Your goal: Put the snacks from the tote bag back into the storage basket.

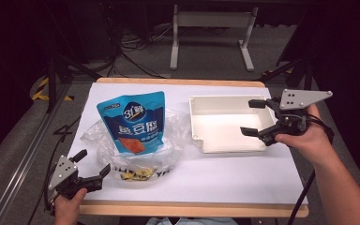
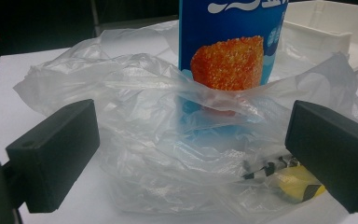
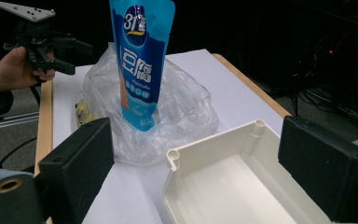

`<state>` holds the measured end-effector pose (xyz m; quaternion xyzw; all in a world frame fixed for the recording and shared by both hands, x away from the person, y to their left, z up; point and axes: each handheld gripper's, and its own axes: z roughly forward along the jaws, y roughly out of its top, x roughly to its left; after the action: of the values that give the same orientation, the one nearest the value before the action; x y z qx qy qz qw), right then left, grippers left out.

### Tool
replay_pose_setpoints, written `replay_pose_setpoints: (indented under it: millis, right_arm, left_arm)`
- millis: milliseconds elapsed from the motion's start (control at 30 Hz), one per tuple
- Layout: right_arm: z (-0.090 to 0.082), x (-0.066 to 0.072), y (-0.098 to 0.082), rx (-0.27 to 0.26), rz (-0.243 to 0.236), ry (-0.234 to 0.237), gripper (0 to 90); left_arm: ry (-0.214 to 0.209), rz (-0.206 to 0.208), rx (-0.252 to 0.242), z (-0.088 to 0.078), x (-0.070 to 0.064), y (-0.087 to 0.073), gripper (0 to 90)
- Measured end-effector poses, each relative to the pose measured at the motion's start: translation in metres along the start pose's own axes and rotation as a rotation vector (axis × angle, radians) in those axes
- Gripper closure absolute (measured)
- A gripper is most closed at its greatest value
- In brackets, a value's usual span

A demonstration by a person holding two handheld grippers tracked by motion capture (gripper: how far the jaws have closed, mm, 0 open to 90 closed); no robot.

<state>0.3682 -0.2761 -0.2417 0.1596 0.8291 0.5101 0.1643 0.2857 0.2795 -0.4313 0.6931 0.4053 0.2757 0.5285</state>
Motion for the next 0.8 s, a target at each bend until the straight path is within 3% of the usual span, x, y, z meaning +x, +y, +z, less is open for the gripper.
replay_pose_setpoints:
  millis: [500,800]
  right_arm:
    - [0.028,-0.006,0.037,0.051,-0.055,0.037,12.1]
    - [0.049,-0.006,0.073,0.067,-0.103,0.067,13.3]
  left_arm:
    - [0.005,-0.002,0.001,-0.004,0.0,-0.001,3.6]
    - [0.0,0.0,0.0,-0.003,0.001,0.0,3.6]
